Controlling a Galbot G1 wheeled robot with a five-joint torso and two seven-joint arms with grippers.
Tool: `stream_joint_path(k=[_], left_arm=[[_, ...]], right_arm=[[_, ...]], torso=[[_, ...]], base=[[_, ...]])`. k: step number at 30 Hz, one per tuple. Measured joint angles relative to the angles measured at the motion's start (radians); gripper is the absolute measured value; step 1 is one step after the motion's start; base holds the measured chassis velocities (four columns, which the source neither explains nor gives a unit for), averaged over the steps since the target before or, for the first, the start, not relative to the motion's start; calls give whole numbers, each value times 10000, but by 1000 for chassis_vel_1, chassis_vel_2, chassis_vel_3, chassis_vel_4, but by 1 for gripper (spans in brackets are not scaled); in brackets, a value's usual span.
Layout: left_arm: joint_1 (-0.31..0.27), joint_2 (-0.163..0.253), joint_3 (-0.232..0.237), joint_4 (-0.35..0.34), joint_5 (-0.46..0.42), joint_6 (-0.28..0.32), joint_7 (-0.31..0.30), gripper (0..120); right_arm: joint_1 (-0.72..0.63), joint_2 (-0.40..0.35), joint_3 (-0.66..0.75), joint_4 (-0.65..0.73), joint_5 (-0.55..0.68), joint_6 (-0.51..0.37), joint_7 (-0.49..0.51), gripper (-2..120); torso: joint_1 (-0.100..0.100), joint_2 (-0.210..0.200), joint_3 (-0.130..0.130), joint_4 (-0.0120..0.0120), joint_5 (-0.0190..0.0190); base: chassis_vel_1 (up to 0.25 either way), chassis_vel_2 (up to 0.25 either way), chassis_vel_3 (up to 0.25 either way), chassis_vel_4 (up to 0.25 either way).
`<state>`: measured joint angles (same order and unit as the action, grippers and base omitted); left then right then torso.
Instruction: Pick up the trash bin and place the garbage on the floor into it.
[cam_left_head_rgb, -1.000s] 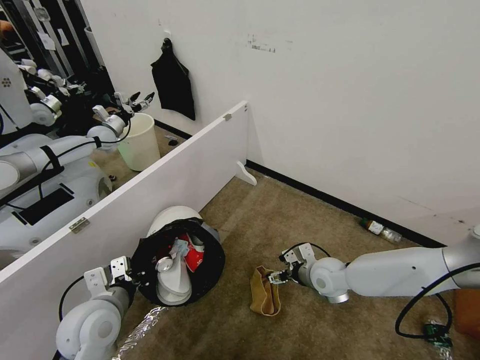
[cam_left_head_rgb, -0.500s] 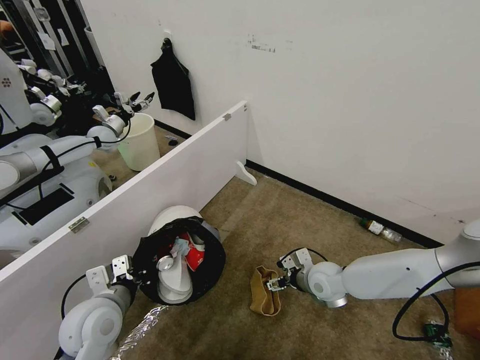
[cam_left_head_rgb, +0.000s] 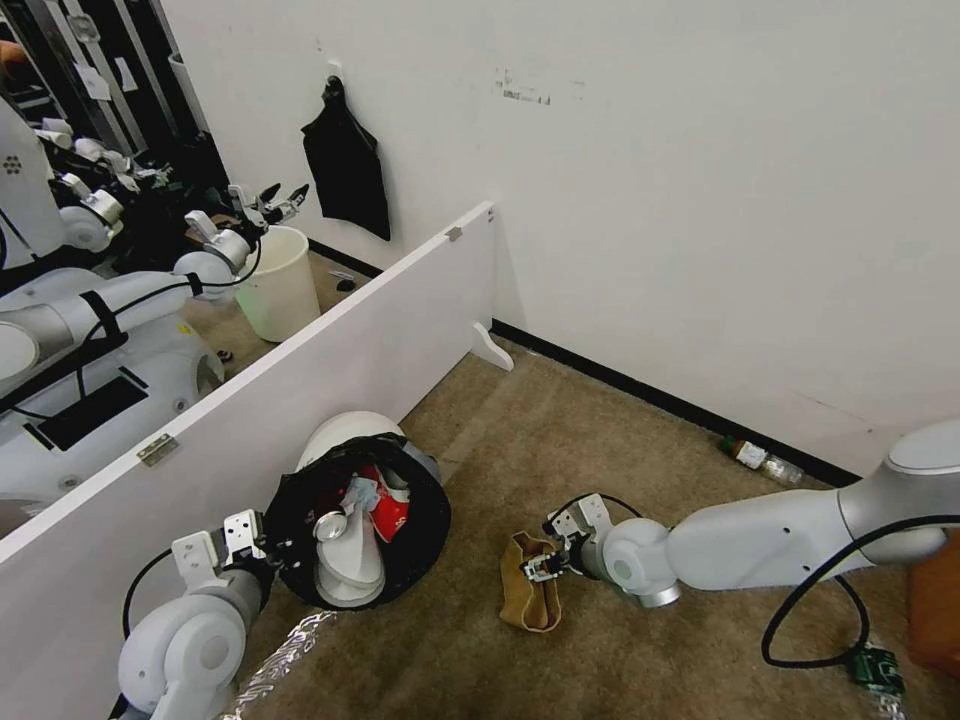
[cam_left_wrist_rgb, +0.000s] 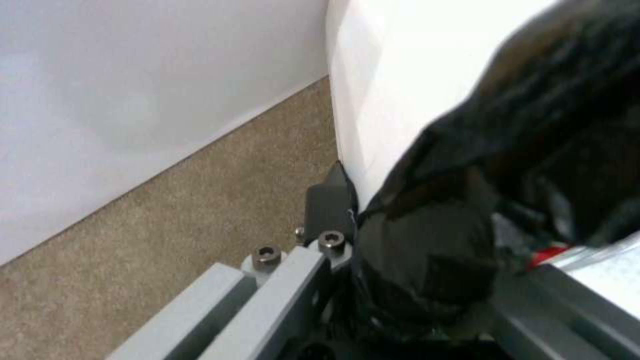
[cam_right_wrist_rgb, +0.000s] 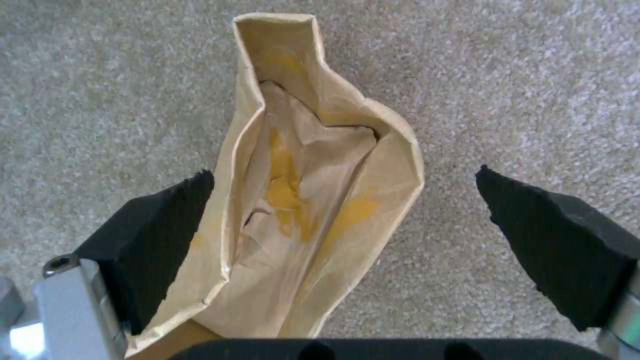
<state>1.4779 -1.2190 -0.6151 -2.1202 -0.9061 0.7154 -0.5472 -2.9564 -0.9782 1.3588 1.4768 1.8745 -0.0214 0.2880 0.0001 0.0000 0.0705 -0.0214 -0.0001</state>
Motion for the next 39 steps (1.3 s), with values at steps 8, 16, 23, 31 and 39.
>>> stream_joint_path(k=[8,16,23,31,39], left_arm=[[-15,-96,20,19,56,-2,-3,0],[-7,-94,-10,22,58,-3,-3,0],[-18,-64,-83,56,38,-2,4,0],[-17,-52,-97,97,32,-3,20,0],[19,-70,-97,138,43,-9,46,0]], right_arm=[[-1,-261,-29,-182,38,-73,-74,100],[-8,-407,-83,-335,65,-126,-135,100],[-15,-651,-188,-681,91,-276,-332,100],[-16,-695,-191,-741,2,-341,-440,100],[-15,-352,-199,-749,-139,-390,-349,100]], torso=[[0,0,0,1,0],[0,0,0,0,0],[0,0,0,0,0],[0,0,0,2,1],[0,0,0,1,2]], base=[[0,0,0,0],[0,0,0,0],[0,0,0,0],[0,0,0,0],[0,0,0,0]])
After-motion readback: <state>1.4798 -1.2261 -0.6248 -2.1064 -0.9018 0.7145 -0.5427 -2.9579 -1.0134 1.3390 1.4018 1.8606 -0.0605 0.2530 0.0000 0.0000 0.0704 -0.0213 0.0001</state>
